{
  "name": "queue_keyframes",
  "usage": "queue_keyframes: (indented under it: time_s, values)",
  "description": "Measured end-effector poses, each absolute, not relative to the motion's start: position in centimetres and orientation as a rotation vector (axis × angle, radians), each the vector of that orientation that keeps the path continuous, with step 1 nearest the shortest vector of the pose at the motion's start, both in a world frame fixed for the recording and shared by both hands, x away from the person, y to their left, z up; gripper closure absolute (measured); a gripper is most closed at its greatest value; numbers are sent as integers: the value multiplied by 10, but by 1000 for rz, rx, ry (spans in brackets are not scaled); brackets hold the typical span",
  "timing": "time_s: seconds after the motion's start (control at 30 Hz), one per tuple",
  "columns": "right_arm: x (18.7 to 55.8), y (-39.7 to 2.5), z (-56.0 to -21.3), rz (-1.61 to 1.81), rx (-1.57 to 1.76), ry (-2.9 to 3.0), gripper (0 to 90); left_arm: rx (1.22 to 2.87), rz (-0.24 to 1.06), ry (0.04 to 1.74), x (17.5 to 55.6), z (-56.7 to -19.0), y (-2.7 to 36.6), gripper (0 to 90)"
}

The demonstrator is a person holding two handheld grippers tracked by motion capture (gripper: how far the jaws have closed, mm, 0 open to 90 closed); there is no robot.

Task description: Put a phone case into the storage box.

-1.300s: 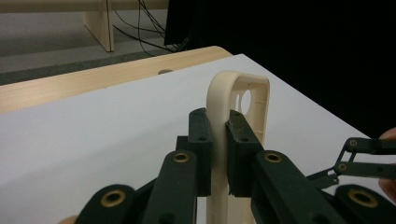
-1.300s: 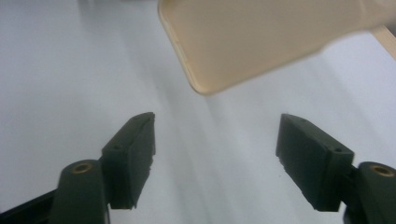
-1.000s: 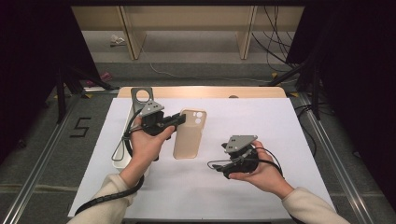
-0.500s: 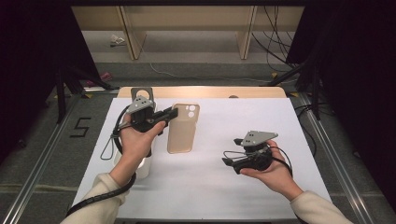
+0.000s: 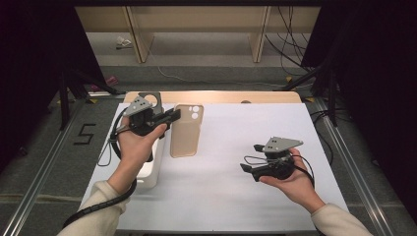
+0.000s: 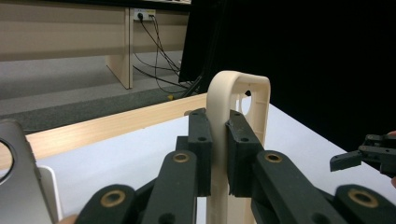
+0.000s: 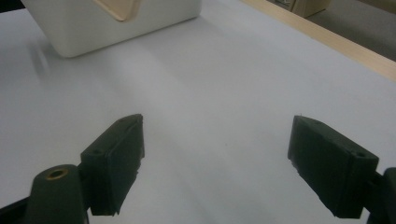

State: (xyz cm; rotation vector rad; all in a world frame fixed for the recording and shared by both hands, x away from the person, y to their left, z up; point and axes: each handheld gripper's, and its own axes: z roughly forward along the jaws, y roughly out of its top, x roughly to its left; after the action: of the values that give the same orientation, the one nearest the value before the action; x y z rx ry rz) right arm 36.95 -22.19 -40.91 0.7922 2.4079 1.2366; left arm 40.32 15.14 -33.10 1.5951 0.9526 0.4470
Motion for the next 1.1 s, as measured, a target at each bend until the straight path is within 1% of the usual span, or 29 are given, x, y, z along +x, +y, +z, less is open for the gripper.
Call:
queue_keyframes:
  time_s: [1.1]
  values:
    - [366,-244,-412,1255,873,2350,189,1575,504,969,412,-314,190,820]
